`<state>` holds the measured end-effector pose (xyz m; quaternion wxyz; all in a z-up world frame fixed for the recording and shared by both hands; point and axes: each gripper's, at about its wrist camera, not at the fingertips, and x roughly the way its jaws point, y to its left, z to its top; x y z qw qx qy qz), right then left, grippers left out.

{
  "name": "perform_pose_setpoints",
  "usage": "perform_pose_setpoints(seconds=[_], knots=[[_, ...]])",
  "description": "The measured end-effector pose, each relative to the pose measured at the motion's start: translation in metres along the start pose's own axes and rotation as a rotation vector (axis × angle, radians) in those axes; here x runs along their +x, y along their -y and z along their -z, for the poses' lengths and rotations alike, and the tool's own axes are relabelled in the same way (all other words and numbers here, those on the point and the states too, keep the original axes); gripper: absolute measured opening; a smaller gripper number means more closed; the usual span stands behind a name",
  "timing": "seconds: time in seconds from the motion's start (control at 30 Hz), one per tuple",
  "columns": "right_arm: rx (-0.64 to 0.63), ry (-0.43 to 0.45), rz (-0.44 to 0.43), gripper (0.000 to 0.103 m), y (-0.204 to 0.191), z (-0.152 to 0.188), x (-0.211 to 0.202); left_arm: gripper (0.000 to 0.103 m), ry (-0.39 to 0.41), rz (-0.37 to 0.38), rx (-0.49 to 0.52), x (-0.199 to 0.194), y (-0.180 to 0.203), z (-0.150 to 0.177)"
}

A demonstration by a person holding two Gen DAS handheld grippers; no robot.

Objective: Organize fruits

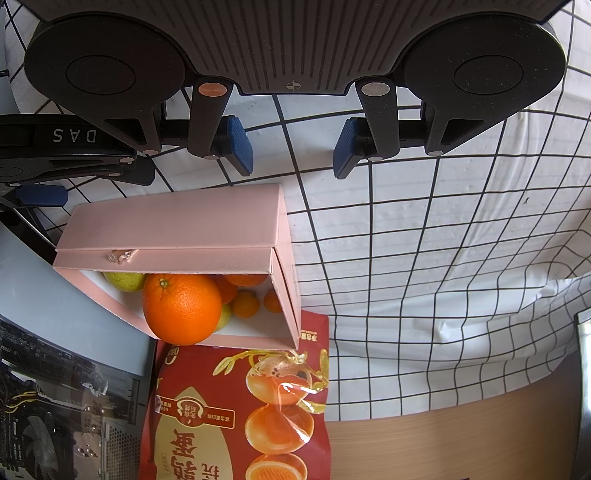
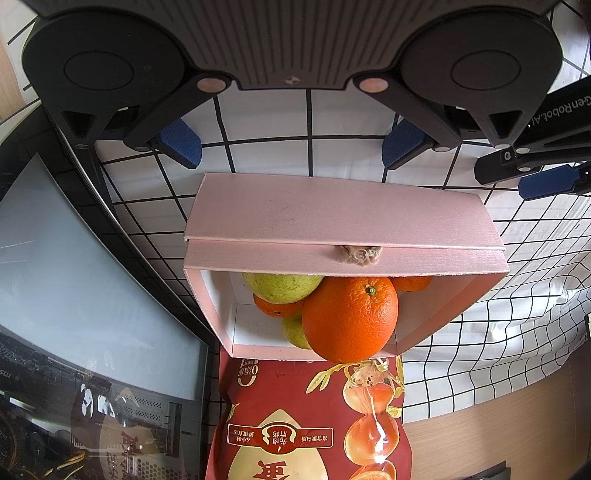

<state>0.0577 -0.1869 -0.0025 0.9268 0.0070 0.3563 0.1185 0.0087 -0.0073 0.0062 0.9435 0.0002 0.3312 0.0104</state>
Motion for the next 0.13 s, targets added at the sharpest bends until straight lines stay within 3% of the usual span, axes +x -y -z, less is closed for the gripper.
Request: perform_pose_setpoints(seconds=[0.13], knots=[[0.0,0.0,0.0,0.103,0.0001,0.0,0.0,0.052,-0.001,-0.011,0.009,0.0,0.001,-0.0001]])
